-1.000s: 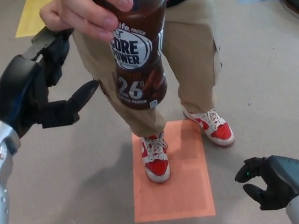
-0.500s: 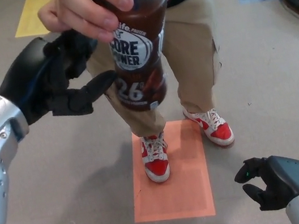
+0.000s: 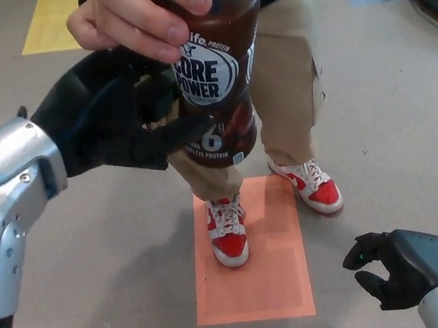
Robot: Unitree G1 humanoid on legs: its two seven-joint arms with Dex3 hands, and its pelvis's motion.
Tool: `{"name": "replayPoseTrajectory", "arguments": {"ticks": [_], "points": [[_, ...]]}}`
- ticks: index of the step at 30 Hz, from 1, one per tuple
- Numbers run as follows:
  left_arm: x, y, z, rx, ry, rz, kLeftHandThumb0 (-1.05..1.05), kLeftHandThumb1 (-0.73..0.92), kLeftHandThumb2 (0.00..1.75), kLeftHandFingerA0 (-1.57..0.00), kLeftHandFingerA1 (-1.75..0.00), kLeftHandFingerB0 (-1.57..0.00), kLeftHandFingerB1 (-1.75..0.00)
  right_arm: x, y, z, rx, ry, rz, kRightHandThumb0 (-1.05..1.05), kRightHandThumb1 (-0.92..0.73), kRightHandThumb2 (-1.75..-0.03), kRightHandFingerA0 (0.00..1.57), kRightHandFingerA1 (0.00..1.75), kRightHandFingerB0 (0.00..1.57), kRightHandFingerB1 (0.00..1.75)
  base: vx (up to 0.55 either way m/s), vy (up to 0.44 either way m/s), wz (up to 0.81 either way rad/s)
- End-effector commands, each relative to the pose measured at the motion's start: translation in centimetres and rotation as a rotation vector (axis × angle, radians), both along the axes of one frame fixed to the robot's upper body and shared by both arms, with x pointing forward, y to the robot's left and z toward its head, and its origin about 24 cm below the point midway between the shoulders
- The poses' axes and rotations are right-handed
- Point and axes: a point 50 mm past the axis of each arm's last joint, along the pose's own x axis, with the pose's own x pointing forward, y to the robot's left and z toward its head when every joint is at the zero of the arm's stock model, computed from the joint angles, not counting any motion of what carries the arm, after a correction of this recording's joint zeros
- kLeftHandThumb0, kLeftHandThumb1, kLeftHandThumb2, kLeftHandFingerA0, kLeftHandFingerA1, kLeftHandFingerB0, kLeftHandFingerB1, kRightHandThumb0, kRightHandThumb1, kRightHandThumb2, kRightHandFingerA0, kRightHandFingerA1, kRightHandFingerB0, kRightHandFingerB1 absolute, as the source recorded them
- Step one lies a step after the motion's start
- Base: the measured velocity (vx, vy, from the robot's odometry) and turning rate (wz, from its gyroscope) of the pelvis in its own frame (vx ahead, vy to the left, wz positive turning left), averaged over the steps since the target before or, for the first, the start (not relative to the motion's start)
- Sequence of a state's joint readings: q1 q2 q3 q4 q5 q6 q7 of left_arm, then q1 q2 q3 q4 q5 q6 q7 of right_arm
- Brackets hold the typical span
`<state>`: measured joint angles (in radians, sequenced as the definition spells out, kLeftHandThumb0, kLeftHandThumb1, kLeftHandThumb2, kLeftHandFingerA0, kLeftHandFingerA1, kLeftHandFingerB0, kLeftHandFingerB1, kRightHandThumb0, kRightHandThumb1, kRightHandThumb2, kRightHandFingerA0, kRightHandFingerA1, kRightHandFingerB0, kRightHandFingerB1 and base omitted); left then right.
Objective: The robot recieved a bottle of protein shake from a person using its left hand and then shake the protein up and down 2 two times and hand it back to the person
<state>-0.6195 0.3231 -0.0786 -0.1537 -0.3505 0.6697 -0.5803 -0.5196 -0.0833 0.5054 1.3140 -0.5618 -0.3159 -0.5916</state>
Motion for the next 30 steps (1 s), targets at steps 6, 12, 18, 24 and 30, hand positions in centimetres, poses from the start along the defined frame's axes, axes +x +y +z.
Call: {"name": "replayPoseTrajectory", "arguments": {"ticks": [6, 12, 18, 24, 30], "points": [[-1.3, -2.1, 0.4, 0.092, 0.240, -0.137, -0.78, 0.53, 0.56, 0.00, 0.00, 0.00, 0.00, -0.6, -1.0, -0.4, -0.008, 0.000, -0.015, -0.40, -0.70, -0.75, 0.99, 0.80, 0.85, 0.52, 0.00, 0.000, 0.00], [-0.1, -2.4, 0.8, 0.138, 0.244, -0.062, -0.81, 0.47, 0.82, 0.00, 0.00, 0.00, 0.00, -0.4, -0.8, -0.2, -0.020, -0.004, -0.003, -0.40, -0.69, -0.78, 1.02, 0.78, 0.85, 0.52, 0.00, 0.000, 0.00], [1.4, -2.8, 1.2, 0.155, 0.229, 0.000, -0.79, 0.54, 0.57, 0.00, 0.00, 0.00, 0.00, -0.1, -0.7, 0.0, -0.009, -0.016, -0.011, -0.40, -0.68, -0.80, 1.02, 0.83, 0.86, 0.53, 0.00, 0.000, 0.00], [2.1, -3.0, 1.3, 0.152, 0.212, 0.030, -0.80, 0.54, 0.57, 0.00, 0.00, 0.00, 0.00, 0.0, -0.6, 0.2, -0.025, -0.025, -0.002, -0.40, -0.69, -0.81, 1.00, 0.86, 0.85, 0.56, 0.00, 0.000, 0.00], [3.7, -3.4, 0.1, 0.135, 0.179, 0.184, -0.78, 0.45, 0.83, 0.00, -0.02, 0.00, 0.00, 0.2, -0.6, 0.3, -0.043, -0.022, 0.011, -0.39, -0.69, -0.84, 1.00, 0.83, 0.84, 0.53, 0.00, 0.000, 0.00]]}}
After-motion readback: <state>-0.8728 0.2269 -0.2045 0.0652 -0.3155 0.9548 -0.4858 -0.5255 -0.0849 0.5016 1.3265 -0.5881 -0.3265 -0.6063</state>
